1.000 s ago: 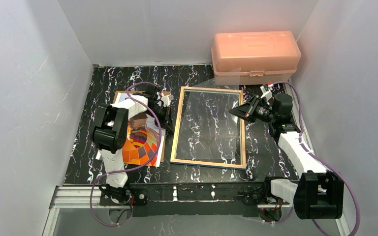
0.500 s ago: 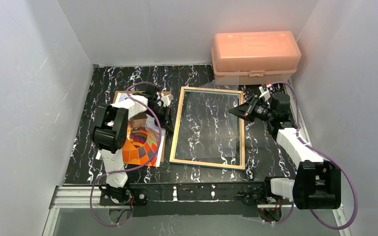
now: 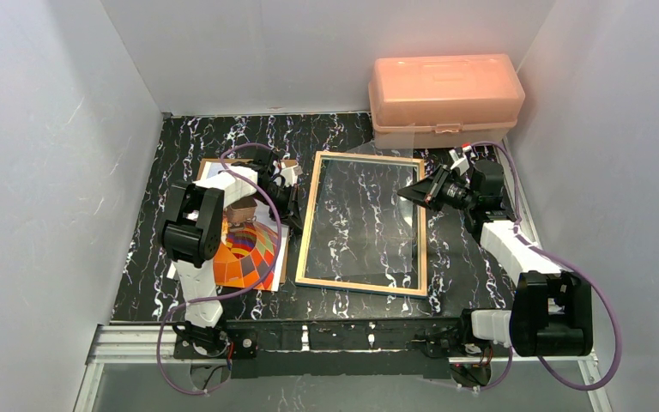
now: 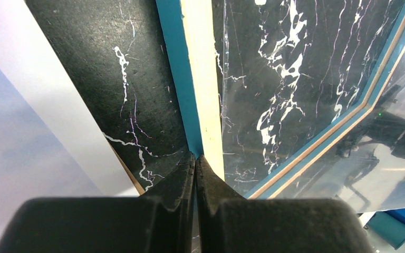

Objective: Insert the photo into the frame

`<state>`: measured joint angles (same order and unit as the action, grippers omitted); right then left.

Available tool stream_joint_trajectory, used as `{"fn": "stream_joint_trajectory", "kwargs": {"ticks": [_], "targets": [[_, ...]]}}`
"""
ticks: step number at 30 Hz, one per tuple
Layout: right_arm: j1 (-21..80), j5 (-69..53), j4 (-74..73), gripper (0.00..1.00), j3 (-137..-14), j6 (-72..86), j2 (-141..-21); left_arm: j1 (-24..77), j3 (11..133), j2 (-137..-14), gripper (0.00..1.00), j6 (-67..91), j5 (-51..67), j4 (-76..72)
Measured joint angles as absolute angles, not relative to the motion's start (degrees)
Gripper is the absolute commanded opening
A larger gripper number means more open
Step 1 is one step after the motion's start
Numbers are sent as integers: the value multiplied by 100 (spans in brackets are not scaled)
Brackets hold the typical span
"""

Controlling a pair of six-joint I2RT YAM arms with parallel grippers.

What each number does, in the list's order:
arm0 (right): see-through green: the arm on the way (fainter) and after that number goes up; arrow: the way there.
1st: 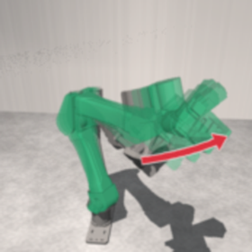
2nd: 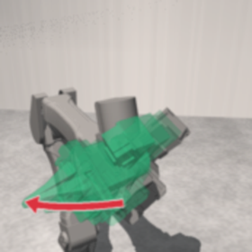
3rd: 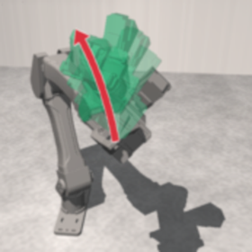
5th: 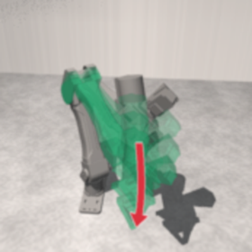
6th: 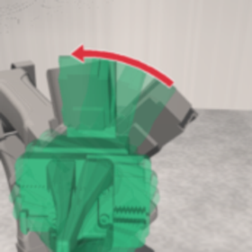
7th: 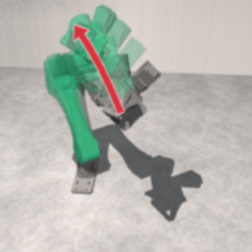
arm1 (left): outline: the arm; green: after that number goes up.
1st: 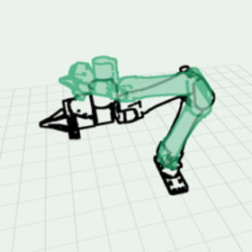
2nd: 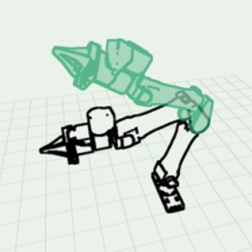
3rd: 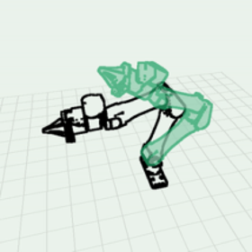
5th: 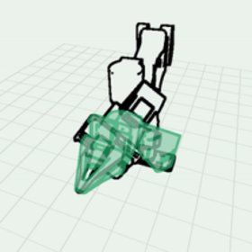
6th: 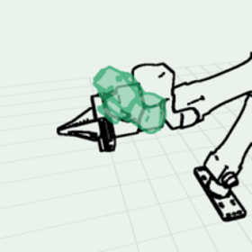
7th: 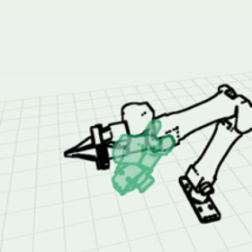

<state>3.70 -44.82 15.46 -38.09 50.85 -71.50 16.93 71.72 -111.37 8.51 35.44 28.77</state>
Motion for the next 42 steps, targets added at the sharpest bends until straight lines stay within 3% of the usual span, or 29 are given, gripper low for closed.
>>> {"fn": "stream_joint_trajectory", "kwargs": {"ticks": [42], "targets": [[685, -4480, 1516, 1, -3955, 4838, -7299, 1660, 7216, -11231, 0, 792, 3509, 2917]]}}
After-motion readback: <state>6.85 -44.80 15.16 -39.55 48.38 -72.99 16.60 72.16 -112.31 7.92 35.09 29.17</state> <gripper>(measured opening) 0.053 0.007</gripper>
